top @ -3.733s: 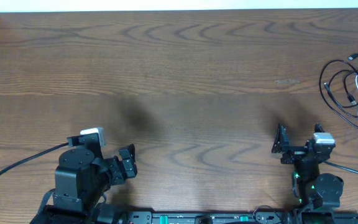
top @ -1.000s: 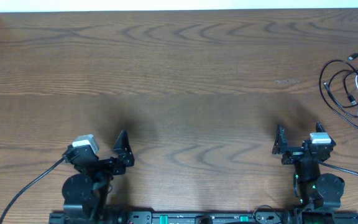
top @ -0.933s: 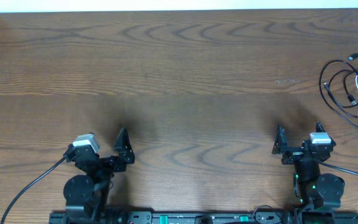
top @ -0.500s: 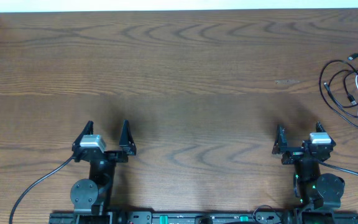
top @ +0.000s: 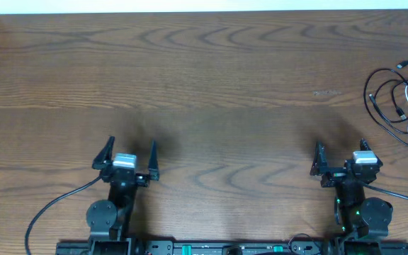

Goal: Untangle cables

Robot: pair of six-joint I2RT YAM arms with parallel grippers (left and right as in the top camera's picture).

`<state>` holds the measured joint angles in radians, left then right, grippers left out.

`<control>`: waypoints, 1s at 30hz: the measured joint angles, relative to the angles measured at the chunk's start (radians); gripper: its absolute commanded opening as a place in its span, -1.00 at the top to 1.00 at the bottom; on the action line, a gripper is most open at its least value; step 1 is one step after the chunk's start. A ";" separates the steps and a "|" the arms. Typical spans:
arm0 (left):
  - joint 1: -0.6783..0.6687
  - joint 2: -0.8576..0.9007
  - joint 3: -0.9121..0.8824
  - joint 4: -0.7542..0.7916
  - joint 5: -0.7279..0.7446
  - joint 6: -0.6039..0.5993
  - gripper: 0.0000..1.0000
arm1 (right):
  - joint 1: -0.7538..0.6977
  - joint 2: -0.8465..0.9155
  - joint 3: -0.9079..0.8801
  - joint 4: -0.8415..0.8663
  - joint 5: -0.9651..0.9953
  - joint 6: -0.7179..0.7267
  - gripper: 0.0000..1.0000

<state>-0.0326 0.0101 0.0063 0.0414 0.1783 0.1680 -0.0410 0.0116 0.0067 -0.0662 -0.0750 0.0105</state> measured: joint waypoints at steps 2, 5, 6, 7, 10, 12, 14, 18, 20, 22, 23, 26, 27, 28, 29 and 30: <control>0.000 0.002 0.001 -0.031 0.020 0.018 -0.96 | 0.000 0.000 0.000 0.000 0.000 0.000 -0.99; 0.000 0.000 0.006 -0.042 0.050 0.044 -0.96 | 0.000 0.000 0.000 0.000 0.000 0.000 -0.98; 0.000 0.000 0.007 -0.042 0.055 0.047 -0.96 | 0.000 0.000 0.000 0.000 0.000 0.000 -0.98; 0.000 0.000 0.007 -0.042 0.060 0.051 -0.96 | 0.000 0.000 0.000 0.000 0.000 0.000 -0.98; 0.000 0.000 0.008 -0.043 0.064 0.053 -0.96 | 0.000 0.000 0.000 0.000 0.000 0.000 -0.99; 0.000 0.000 0.008 -0.043 0.068 0.047 -0.96 | 0.000 0.000 0.000 0.000 0.000 0.000 -0.99; 0.000 0.000 0.008 -0.043 0.072 0.045 -0.96 | 0.000 0.000 0.000 0.000 0.000 0.000 -0.98; 0.000 0.000 0.009 -0.043 0.078 0.045 -0.96 | 0.000 0.000 0.000 0.000 0.000 0.000 -0.98; 0.000 0.000 0.009 -0.043 0.079 0.045 -0.96 | 0.000 0.000 0.000 0.000 0.000 0.000 -0.99; 0.000 0.000 0.009 -0.043 0.079 0.044 -0.96 | 0.000 0.000 0.000 0.000 0.000 0.000 -0.98; 0.000 0.000 0.009 -0.043 0.079 0.042 -0.96 | 0.000 0.000 0.000 0.000 0.000 0.000 -0.98; 0.000 0.000 0.009 -0.043 0.079 0.042 -0.96 | 0.000 0.000 0.000 0.000 0.000 0.000 -0.99; 0.000 0.000 0.009 -0.043 0.079 0.042 -0.96 | 0.000 0.000 0.000 0.000 0.000 0.000 -0.98; 0.000 0.000 0.009 -0.043 0.079 0.042 -0.96 | 0.000 0.000 0.000 0.000 0.000 0.000 -0.99; 0.000 0.000 0.009 -0.043 0.079 0.042 -0.96 | 0.000 0.000 0.000 0.000 0.000 0.000 -0.99; 0.000 0.000 0.009 -0.044 0.079 0.042 -0.96 | 0.000 0.000 0.000 0.000 0.000 0.000 -0.99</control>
<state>-0.0326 0.0101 0.0154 -0.0025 0.2577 0.2104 -0.0410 0.0120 0.0067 -0.0666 -0.0750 0.0101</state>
